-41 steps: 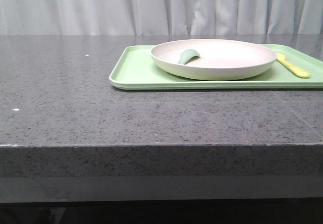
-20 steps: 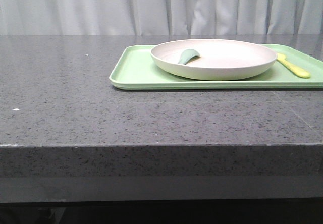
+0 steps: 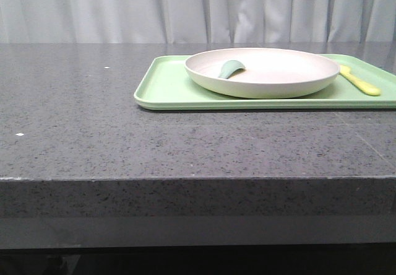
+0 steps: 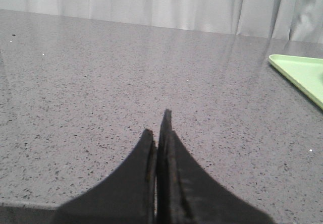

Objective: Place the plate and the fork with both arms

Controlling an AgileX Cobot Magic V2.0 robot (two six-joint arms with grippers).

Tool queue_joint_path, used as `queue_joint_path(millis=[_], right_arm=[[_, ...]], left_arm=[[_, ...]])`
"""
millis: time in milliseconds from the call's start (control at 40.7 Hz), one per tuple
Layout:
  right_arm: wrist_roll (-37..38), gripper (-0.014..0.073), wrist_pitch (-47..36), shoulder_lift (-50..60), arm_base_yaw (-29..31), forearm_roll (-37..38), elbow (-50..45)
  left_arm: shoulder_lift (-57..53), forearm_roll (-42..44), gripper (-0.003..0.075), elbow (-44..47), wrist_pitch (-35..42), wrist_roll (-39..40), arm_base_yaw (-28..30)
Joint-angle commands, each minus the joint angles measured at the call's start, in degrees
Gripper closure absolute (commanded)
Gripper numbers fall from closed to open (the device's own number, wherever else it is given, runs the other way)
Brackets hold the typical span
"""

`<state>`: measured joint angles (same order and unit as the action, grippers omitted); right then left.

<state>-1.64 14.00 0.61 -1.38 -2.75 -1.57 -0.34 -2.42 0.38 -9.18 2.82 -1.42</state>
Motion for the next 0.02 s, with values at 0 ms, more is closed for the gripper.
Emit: queue_joint_path(millis=[0], right_arm=[[-0.3,0.0663,-4.2,0.7,-0.1,0.2,0.2]], left_arm=[[-1.1,-0.4,0.0738,0.1,5.1,0.3,0.1]])
